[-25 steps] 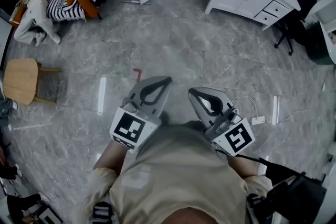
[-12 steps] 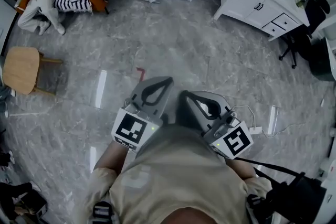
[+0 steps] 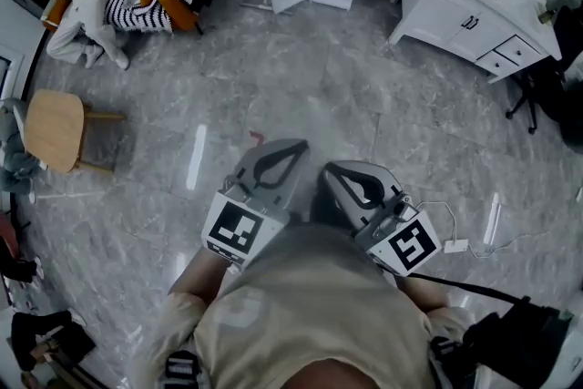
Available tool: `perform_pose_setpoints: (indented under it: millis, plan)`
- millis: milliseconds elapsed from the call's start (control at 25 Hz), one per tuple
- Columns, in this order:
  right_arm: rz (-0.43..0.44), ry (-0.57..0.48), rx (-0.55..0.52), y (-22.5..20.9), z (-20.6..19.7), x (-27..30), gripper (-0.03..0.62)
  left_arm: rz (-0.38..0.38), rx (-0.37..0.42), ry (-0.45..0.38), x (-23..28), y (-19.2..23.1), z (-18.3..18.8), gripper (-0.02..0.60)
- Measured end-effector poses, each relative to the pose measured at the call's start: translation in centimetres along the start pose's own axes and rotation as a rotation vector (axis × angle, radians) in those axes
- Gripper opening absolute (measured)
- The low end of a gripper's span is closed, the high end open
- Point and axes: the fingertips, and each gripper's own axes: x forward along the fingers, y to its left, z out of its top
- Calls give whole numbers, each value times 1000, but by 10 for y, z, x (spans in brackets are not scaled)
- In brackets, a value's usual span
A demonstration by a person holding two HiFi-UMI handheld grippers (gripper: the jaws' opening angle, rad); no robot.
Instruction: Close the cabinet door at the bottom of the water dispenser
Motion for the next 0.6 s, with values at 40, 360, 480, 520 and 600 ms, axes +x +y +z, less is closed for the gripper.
perform_pose_setpoints:
  millis: [40, 360, 480, 520, 600]
  plan:
    - [2, 3, 1, -12, 2, -1, 11, 2, 3, 0, 11, 3, 6, -9]
    - [-21, -29, 19, -106, 8, -21, 11, -33, 53, 32, 108, 7, 36, -9]
    - [-19, -30, 37, -139, 9, -27, 11, -28, 74, 24, 137, 11, 50, -9]
    - [-11, -27, 34, -149, 9, -26, 11, -17, 75, 24, 145, 15, 54, -9]
    - [9, -28, 23, -165, 11, -22, 11, 7, 76, 28, 158, 23, 58, -9]
